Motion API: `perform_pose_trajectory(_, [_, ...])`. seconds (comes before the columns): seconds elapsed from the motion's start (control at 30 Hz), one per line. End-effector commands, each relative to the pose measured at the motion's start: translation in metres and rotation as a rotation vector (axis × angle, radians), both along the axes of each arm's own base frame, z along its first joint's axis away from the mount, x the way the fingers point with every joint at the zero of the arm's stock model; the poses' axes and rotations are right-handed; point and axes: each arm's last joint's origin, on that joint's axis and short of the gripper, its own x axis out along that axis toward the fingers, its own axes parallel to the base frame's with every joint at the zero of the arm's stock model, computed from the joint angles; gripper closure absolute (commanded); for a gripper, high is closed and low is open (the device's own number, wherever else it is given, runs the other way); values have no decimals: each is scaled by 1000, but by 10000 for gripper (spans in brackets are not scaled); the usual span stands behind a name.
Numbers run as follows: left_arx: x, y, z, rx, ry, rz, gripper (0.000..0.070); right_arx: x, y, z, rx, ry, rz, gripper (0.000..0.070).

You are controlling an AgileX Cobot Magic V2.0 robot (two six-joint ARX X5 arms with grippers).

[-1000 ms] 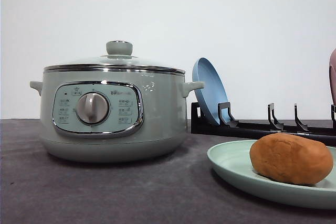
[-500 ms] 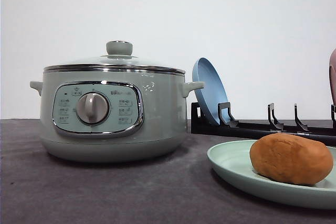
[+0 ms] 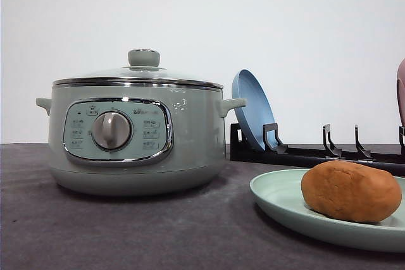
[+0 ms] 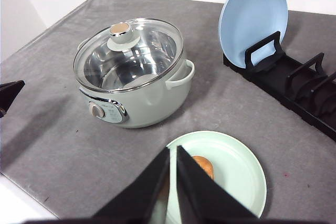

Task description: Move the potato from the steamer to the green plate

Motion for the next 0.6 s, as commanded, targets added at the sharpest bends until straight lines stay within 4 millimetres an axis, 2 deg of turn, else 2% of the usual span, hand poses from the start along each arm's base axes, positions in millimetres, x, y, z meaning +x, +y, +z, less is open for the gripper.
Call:
perform_pose_trajectory(0.0, [1, 0, -8, -2, 26, 0, 700, -1, 0, 6, 6, -28, 8, 690])
perform_pose_trajectory(0.57, [1, 0, -7, -2, 25, 0, 700, -1, 0, 6, 6, -28, 8, 690])
